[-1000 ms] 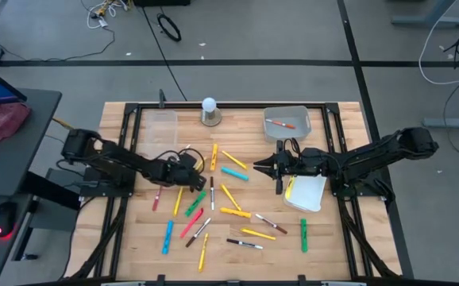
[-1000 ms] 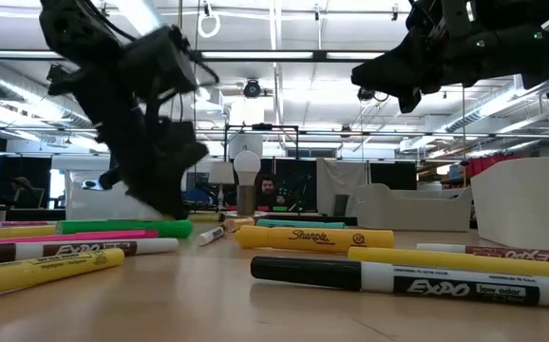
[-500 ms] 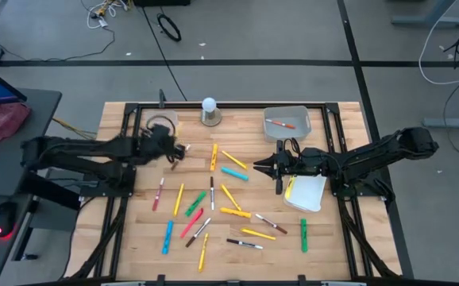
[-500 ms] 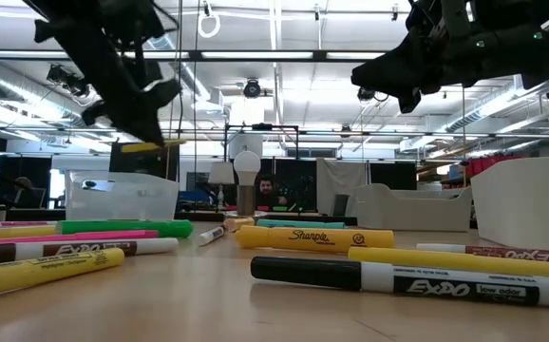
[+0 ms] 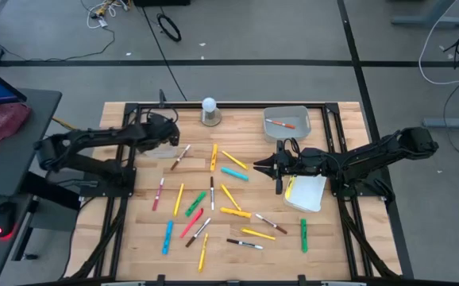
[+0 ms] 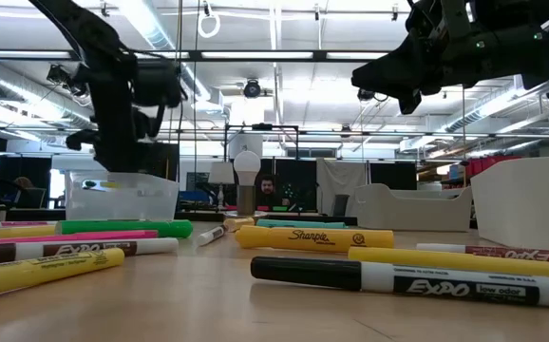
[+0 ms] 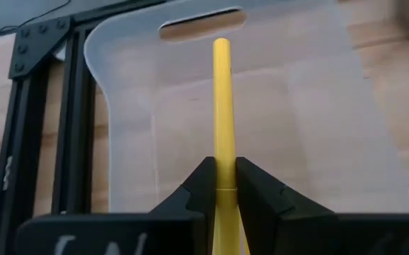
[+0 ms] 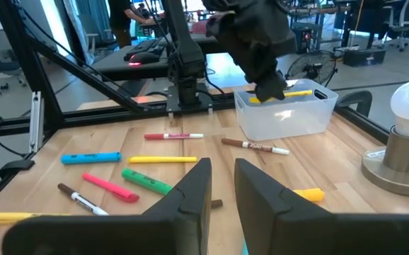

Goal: Pick & Place Markers
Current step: Put the yellow pen into the transparent bin

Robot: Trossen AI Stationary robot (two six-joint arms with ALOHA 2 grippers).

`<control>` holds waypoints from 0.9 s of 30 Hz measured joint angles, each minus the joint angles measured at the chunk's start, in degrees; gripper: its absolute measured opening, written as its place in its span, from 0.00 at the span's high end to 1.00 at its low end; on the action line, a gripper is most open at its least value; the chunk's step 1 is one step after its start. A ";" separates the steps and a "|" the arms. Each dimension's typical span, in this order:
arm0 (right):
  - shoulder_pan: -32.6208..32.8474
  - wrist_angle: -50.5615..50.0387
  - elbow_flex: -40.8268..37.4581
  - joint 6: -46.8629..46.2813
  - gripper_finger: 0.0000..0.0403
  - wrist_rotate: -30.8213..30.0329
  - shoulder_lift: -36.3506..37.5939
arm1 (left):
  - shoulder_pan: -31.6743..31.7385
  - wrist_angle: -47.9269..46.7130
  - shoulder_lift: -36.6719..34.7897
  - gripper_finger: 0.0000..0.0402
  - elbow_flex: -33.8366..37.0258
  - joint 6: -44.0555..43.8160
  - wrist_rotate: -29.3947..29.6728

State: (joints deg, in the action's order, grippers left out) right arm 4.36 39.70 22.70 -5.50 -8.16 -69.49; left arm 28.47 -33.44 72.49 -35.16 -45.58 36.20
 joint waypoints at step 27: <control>-0.02 0.02 0.00 -0.04 0.84 0.00 0.00 | 1.16 0.87 4.18 0.75 -0.16 5.79 0.18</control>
State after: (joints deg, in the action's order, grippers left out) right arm 4.34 39.72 22.70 -5.54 -8.16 -69.49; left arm 29.63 -32.57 76.66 -35.32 -39.79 36.38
